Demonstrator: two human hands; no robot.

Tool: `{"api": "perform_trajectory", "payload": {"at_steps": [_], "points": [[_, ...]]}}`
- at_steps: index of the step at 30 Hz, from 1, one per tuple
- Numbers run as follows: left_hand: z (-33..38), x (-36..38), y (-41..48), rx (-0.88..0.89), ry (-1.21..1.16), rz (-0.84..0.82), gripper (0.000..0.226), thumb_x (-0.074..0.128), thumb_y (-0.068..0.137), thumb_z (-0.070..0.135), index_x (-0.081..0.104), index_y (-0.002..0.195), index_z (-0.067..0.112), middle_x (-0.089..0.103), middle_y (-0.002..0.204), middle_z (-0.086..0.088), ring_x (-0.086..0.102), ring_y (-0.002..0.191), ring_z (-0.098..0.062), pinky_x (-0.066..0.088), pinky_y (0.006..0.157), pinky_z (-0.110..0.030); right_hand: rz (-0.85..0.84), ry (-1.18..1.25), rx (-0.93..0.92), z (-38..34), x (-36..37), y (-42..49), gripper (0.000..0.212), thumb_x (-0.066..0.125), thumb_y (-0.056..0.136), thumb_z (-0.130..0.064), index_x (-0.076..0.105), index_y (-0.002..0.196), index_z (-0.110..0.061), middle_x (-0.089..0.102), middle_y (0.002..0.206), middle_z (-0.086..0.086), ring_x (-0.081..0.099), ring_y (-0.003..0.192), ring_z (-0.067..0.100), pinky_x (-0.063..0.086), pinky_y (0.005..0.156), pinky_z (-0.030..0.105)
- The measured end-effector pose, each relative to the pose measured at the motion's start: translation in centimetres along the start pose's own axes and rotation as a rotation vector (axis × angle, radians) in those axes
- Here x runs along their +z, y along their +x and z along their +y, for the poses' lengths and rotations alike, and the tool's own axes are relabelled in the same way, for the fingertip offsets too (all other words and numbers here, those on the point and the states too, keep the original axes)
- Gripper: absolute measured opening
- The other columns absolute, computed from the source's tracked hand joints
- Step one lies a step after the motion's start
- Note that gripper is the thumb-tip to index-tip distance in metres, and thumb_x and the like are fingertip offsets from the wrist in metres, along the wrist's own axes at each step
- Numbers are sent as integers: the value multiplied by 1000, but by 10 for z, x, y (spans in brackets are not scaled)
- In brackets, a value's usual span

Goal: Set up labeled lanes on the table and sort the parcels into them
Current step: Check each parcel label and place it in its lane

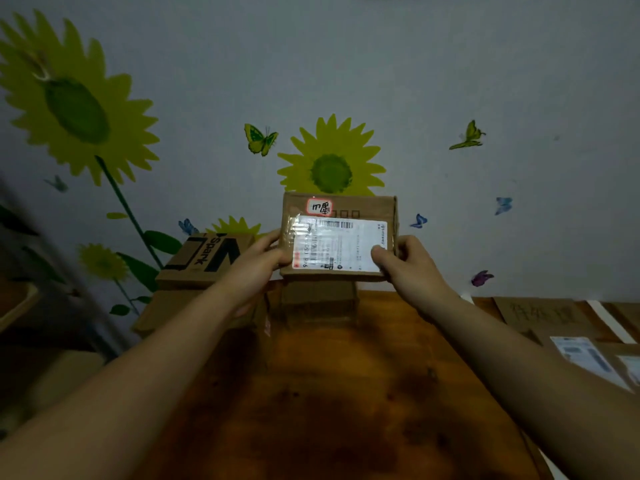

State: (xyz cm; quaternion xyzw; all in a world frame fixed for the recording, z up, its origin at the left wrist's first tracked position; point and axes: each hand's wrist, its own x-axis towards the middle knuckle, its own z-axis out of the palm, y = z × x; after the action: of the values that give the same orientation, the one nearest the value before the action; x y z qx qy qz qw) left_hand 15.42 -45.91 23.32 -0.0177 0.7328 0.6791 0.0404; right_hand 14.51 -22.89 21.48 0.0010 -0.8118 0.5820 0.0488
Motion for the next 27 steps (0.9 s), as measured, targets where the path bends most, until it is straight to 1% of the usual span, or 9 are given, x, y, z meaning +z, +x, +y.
{"api": "perform_trajectory", "payload": {"at_steps": [3, 6, 8, 10, 13, 17, 21, 24, 27], "points": [[7, 4, -16, 80, -17, 7, 47, 58, 85, 5, 50, 116, 39, 59, 125, 1, 61, 109, -22, 49, 70, -29, 37, 0, -62, -10, -10, -21, 28, 59, 90, -32, 46, 111, -19, 60, 101, -7, 62, 95, 14, 54, 87, 44], [18, 5, -27, 199, -22, -9, 53, 59, 83, 1, 48, 111, 44, 54, 130, 3, 60, 110, -20, 54, 74, -31, 89, 7, -109, -25, -20, -41, 23, 60, 89, -31, 47, 106, -22, 61, 98, -7, 63, 93, 14, 55, 85, 45], [25, 3, -37, 254, -53, -29, 54, 61, 82, 1, 49, 107, 47, 52, 130, 5, 59, 112, -18, 55, 86, -39, 131, 3, -147, -34, -24, -55, 20, 60, 89, -31, 47, 104, -24, 61, 99, -7, 62, 94, 12, 55, 84, 41], [30, 2, -47, 295, -68, -44, 53, 63, 80, 3, 48, 108, 46, 51, 128, 7, 59, 112, -17, 53, 89, -40, 183, -1, -175, -43, -25, -70, 23, 60, 90, -31, 48, 107, -21, 61, 100, -7, 62, 95, 12, 55, 78, 33], [30, -2, -63, 367, -70, -69, 52, 57, 85, -2, 45, 107, 44, 51, 125, 8, 59, 110, -16, 55, 79, -28, 222, 26, -198, -52, -25, -95, 24, 58, 92, -27, 48, 112, -19, 62, 104, -7, 62, 98, 11, 54, 74, 24], [24, -2, -80, 405, -101, -132, 49, 53, 87, -4, 46, 102, 42, 55, 114, 14, 66, 89, 2, 54, 66, -16, 273, 15, -222, -55, -27, -131, 15, 57, 93, -27, 48, 104, -30, 62, 107, -11, 61, 101, 8, 53, 74, 22], [23, 14, -93, 390, -126, -207, 43, 58, 69, 12, 49, 101, 39, 58, 112, 9, 67, 91, -3, 54, 73, -21, 323, 3, -203, -47, -36, -164, 16, 56, 92, -29, 46, 99, -41, 62, 110, -13, 61, 105, 9, 55, 85, 32], [29, 38, -104, 361, -151, -243, 43, 55, 66, 16, 51, 102, 39, 59, 113, 7, 64, 102, -12, 53, 83, -31, 358, 8, -197, -46, -56, -188, 17, 53, 94, -27, 46, 99, -42, 61, 106, -17, 61, 98, 0, 53, 75, 19], [40, 75, -116, 370, -153, -322, 40, 58, 70, 12, 52, 102, 35, 59, 111, 6, 67, 90, -7, 54, 83, -34, 423, 37, -196, -42, -87, -213, 19, 50, 96, -22, 47, 98, -41, 61, 99, -19, 61, 87, -10, 50, 67, 11]]}}
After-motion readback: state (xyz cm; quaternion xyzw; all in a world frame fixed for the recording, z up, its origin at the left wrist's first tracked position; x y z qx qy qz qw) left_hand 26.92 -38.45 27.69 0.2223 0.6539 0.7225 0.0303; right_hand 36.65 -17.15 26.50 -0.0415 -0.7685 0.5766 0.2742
